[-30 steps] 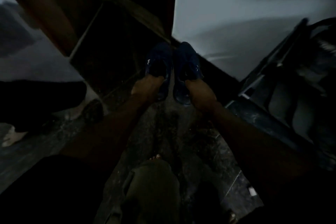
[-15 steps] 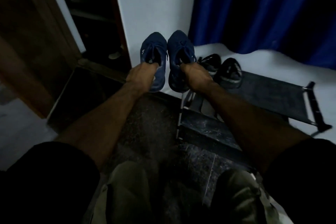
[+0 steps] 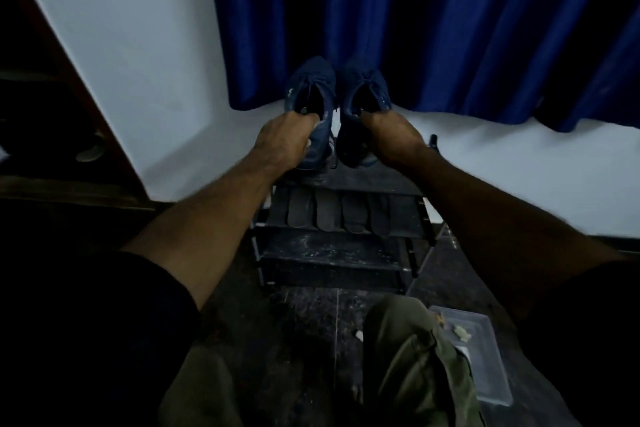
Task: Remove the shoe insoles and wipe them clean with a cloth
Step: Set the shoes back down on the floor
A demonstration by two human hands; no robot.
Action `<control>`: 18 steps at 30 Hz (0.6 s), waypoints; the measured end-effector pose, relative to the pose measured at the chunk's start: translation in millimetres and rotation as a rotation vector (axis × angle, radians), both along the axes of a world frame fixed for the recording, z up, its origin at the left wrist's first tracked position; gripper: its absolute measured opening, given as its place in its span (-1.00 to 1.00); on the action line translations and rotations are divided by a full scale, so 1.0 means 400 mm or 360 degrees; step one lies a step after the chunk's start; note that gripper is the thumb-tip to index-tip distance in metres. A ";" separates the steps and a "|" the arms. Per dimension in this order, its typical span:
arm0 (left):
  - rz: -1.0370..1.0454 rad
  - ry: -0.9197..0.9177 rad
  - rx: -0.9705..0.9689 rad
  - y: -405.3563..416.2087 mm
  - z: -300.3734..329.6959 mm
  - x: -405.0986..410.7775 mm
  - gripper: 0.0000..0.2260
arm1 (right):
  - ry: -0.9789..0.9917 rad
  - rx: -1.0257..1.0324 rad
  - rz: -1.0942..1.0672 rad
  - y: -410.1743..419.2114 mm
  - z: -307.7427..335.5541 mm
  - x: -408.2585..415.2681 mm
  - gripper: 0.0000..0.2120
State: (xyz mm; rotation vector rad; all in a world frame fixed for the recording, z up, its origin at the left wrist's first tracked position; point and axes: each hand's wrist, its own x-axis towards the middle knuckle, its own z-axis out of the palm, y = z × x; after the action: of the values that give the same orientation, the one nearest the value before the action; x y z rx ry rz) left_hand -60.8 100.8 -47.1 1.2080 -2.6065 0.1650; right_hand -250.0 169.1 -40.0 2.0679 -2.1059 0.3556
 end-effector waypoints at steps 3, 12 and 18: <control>-0.0103 -0.0005 0.0015 -0.004 -0.012 -0.083 -0.75 | 0.0008 0.0001 -0.0093 0.026 -0.008 -0.071 -0.70; -0.0210 -0.0056 0.0130 0.003 -0.124 -0.262 -0.76 | -0.0001 0.0138 -0.0273 0.072 -0.120 -0.220 -0.69; -0.0154 -0.0091 0.0163 -0.023 -0.169 -0.304 -0.77 | 0.0035 0.0215 -0.0209 0.044 -0.176 -0.256 -0.64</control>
State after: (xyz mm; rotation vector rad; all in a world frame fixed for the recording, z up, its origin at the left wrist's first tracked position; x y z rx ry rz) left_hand -182.2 91.8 -114.8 1.1219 -2.7464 0.0485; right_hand -352.4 186.5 -110.3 1.9786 -2.2963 0.1763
